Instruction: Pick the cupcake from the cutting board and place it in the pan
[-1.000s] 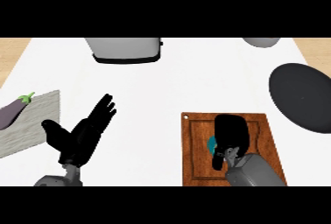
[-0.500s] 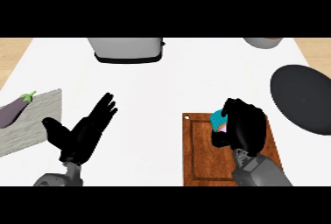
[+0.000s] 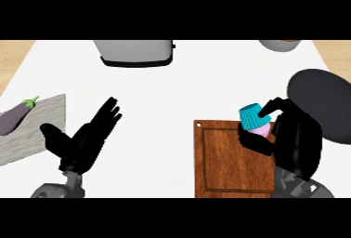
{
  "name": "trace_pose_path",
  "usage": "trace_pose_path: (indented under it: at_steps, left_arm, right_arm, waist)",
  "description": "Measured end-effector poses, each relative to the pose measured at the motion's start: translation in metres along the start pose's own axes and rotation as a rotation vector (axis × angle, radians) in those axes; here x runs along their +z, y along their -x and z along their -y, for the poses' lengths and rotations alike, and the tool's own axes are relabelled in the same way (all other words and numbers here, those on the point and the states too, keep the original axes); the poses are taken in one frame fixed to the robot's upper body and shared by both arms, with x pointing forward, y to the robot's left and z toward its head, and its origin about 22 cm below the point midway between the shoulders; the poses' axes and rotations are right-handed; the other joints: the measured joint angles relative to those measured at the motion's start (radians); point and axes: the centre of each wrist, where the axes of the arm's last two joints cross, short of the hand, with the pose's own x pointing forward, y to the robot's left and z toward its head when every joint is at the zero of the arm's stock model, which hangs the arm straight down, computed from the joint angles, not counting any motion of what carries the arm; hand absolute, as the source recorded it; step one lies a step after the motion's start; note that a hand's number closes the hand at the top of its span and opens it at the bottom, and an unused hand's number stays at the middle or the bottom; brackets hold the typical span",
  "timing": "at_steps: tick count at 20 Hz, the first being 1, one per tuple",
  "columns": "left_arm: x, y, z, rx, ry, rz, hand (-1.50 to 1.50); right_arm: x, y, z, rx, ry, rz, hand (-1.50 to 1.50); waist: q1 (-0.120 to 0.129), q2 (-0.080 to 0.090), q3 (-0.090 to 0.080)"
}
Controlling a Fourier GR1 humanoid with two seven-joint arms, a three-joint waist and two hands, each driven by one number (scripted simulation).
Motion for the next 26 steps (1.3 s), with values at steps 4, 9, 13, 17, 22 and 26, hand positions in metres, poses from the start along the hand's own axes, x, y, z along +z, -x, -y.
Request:
trace_pose_path:
  at_steps: [4,9,13,17,22,26]
  left_arm:
    - [-0.004,0.003,0.011,-0.006,0.008,0.001,0.0]
    - [-0.001,-0.002,0.015,-0.002,0.019,-0.001,0.0]
    - [0.002,-0.001,0.014,-0.003,0.024,0.002,0.0]
    - [-0.005,0.002,0.012,-0.011,0.024,-0.002,0.0]
    - [-0.004,0.006,0.007,-0.006,0.039,-0.001,0.0]
    - [-0.007,0.005,0.009,-0.007,0.042,0.005,0.0]
  right_arm:
    - [-0.018,0.03,0.005,-0.104,0.037,-0.042,1.5]
    - [-0.055,0.074,-0.002,-0.054,0.084,-0.062,1.5]
    - [-0.086,0.108,-0.01,0.015,0.13,-0.068,1.5]
    - [-0.114,0.137,-0.015,0.039,0.219,-0.087,1.5]
    - [-0.144,0.17,-0.013,0.057,0.342,-0.138,1.5]
    - [-0.167,0.196,-0.003,0.048,0.407,-0.17,1.5]
  waist:
    - [0.003,0.002,0.0]
    - [0.011,0.003,0.0]
    - [0.017,0.004,0.0]
    - [0.02,0.006,0.0]
    - [0.027,0.009,0.001]
    - [0.037,0.013,0.003]
